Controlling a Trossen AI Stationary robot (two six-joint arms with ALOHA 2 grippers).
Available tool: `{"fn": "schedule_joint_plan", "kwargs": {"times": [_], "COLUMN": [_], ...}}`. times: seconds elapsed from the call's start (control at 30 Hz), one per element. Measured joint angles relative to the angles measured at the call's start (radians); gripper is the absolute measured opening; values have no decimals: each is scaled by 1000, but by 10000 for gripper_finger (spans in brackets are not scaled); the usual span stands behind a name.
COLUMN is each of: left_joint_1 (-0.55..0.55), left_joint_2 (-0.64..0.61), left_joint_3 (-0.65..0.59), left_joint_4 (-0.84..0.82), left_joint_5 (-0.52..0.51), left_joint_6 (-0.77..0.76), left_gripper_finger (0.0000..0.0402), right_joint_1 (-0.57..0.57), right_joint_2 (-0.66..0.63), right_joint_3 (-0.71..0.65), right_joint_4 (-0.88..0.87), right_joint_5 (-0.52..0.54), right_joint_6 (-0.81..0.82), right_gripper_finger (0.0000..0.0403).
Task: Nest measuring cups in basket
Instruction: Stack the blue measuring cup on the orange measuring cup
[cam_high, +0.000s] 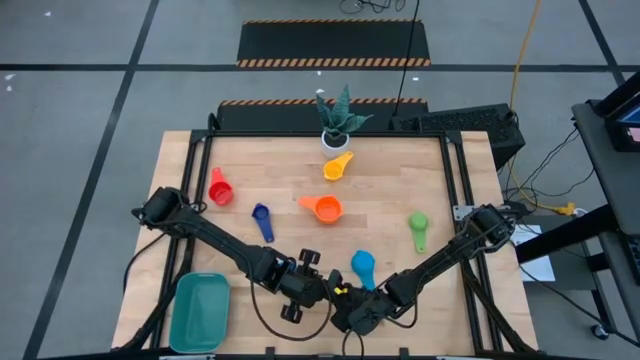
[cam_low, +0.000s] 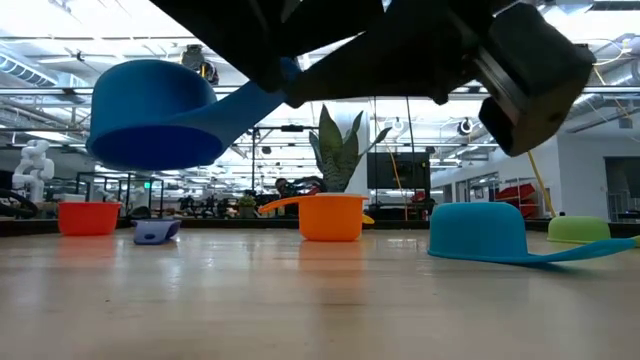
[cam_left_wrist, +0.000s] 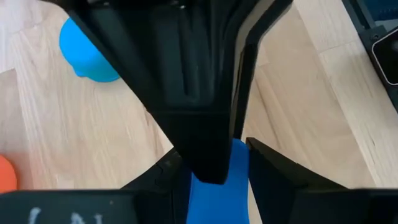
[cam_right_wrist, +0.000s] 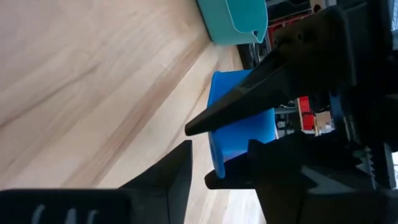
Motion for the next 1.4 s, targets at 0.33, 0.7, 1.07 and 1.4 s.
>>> {"fn": "schedule_joint_plan", "kwargs": {"times": [0.33,0.7,1.07,1.4], "left_joint_1": [8,8,-9,-56], "left_joint_2": [0,0,-6,-148], "left_joint_3": [0,-2,-2,4], "left_joint_4": [-4,1,5,-72], "left_joint_5": [6,10,-114,-251], "left_joint_6": [-8,-10,-49,-76], "left_gripper_finger": [134,134,252,292], "right_joint_1": [-12,-22,-21,-24], "right_joint_2": [-1,-2,-2,-41], "right_joint_3": [0,0,-2,-2], "right_joint_4": [-4,-13,-13,-105], "right_joint_5": [-23,-74,-77,-97], "right_joint_6": [-14,7,72,194], "right_gripper_finger": [54,6,1,0]}}
